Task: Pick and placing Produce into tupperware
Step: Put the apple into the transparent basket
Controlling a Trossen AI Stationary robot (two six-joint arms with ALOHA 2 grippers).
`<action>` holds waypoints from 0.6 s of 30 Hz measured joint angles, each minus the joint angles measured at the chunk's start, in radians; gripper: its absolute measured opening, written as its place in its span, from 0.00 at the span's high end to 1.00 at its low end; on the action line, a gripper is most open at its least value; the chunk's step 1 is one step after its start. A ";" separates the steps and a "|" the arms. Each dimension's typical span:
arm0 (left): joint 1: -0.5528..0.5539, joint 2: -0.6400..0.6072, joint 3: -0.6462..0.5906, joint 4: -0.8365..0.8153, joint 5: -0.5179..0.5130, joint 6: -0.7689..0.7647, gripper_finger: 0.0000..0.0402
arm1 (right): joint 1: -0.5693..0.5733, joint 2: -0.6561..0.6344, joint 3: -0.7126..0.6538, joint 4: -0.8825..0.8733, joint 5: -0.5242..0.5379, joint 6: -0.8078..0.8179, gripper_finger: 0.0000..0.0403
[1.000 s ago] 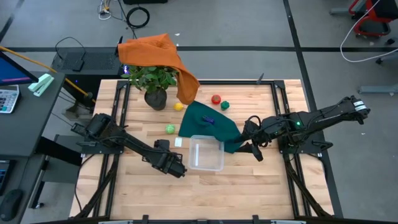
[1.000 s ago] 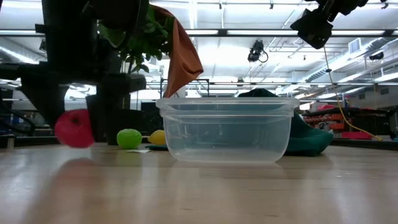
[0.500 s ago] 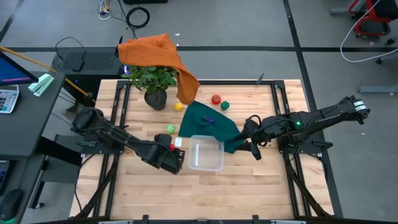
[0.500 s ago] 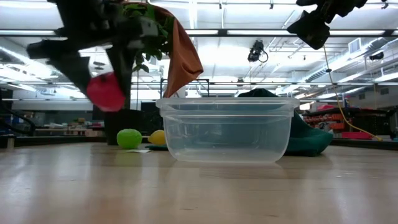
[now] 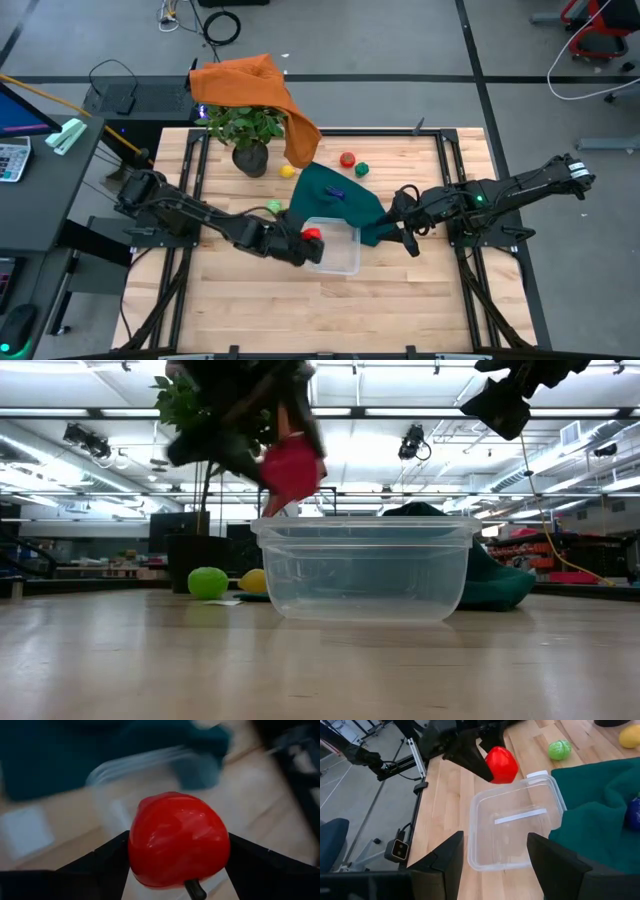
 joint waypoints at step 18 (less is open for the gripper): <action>0.132 0.015 0.055 0.147 0.222 0.318 0.29 | -0.007 -0.011 0.000 -0.045 -0.006 -0.001 0.55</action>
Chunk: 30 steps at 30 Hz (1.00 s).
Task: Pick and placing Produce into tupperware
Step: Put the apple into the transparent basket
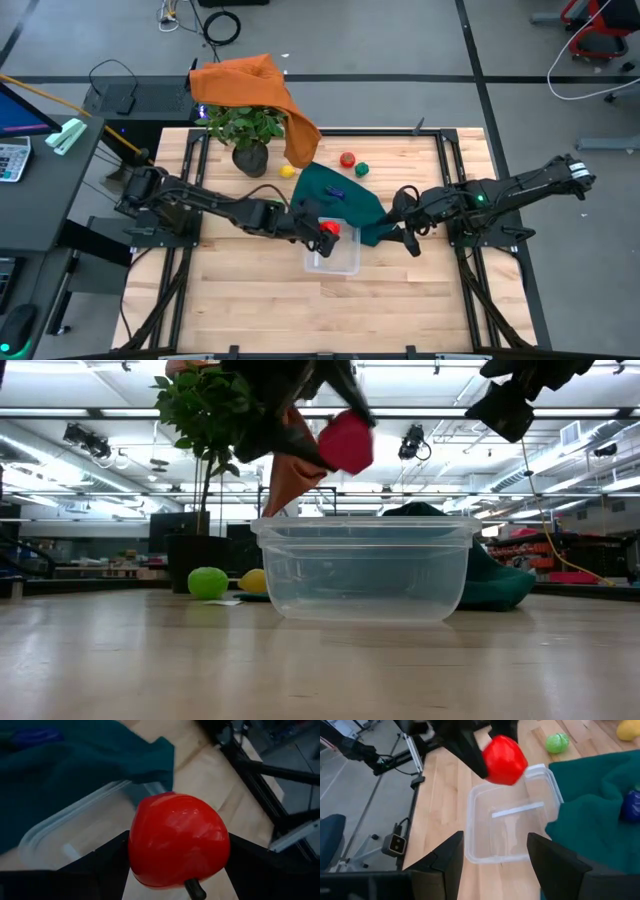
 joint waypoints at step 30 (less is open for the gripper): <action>0.065 0.333 0.425 -0.451 0.330 0.106 0.29 | -0.063 -0.060 0.000 -0.112 -0.001 -0.037 0.55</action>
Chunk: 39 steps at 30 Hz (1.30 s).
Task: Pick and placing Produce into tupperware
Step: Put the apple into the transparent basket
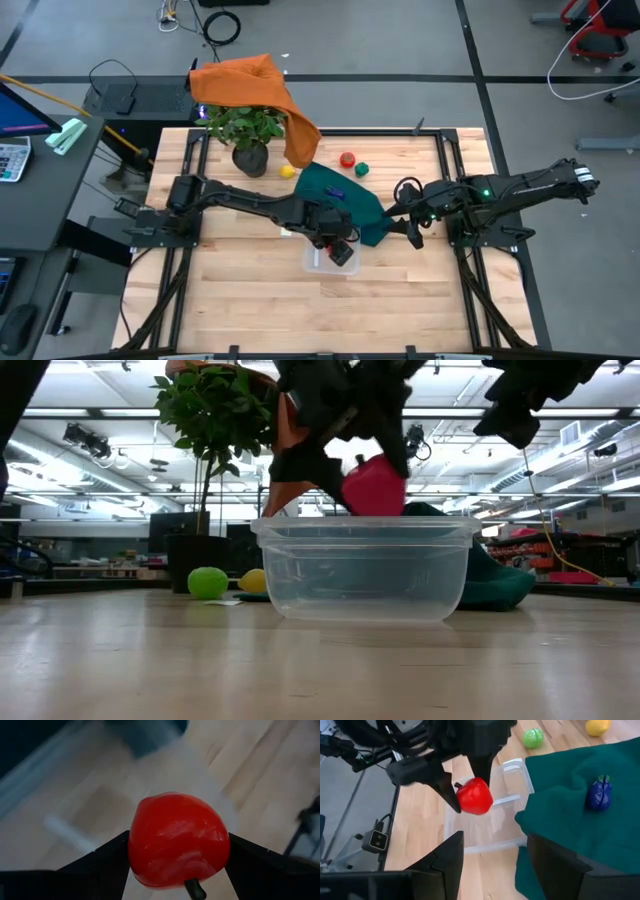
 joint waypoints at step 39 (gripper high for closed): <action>0.011 0.150 0.071 -0.079 0.009 -0.097 0.29 | 0.000 -0.007 0.000 -0.028 -0.003 0.001 0.55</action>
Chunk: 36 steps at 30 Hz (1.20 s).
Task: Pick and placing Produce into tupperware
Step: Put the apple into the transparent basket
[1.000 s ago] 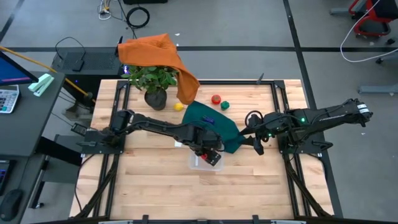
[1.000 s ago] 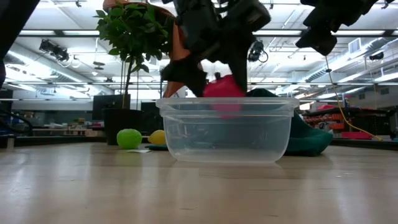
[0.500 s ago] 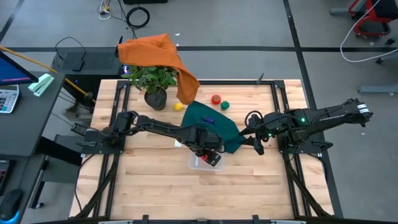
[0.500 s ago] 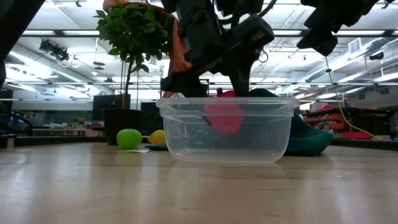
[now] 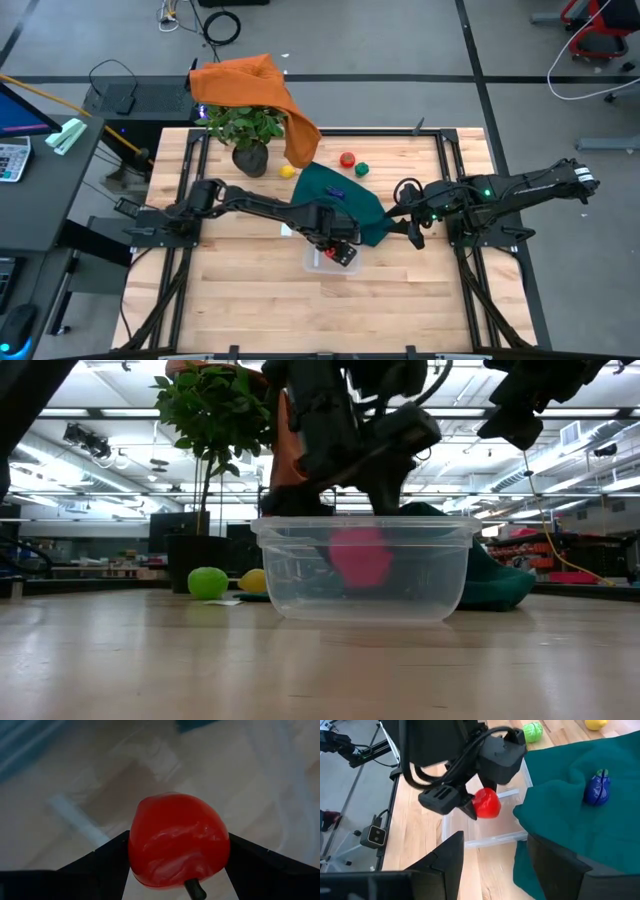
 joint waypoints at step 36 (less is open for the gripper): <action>-0.003 0.016 -0.002 0.023 0.001 0.045 0.27 | 0.000 0.000 0.000 0.000 0.001 0.000 0.55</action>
